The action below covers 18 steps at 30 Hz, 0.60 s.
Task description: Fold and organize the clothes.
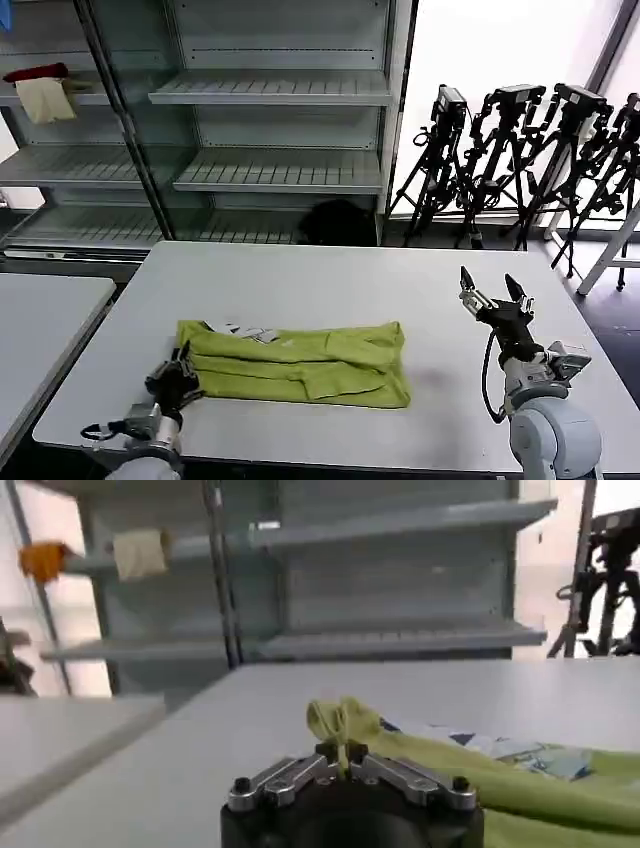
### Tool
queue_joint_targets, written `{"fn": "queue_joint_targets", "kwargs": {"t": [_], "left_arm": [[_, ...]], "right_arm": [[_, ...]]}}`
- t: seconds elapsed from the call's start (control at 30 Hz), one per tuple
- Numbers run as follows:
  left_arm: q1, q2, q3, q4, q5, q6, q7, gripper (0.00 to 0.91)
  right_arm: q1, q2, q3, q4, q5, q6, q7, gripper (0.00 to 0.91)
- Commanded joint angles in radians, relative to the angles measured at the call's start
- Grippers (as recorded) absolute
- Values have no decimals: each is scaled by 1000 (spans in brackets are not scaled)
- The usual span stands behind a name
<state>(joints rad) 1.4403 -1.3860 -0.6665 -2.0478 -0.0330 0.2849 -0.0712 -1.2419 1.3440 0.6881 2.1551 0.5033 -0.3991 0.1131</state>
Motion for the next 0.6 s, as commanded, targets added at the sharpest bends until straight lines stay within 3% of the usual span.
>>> {"fn": "queue_joint_targets", "kwargs": {"t": [0.03,0.13,0.27,0.43,0.6], "left_arm": [[-73,266,-273,14,163,-57,213,0],[-74,306,-269,-35,141,-16,226,0],[-70,269,-172,-167,179,53,209,0],[-30,140,106,-281,279,82,176,0],[-20,49,397,-234,393,87,140,0]], "right_arm": [[3,2,-2,-27,2,3,-2,907],[3,4,-5,-35,1,3,-1,907],[1,8,-7,-45,-7,2,2,907],[-10,8,0,-47,-9,2,2,907],[-26,8,8,-48,-10,1,-1,907]]}}
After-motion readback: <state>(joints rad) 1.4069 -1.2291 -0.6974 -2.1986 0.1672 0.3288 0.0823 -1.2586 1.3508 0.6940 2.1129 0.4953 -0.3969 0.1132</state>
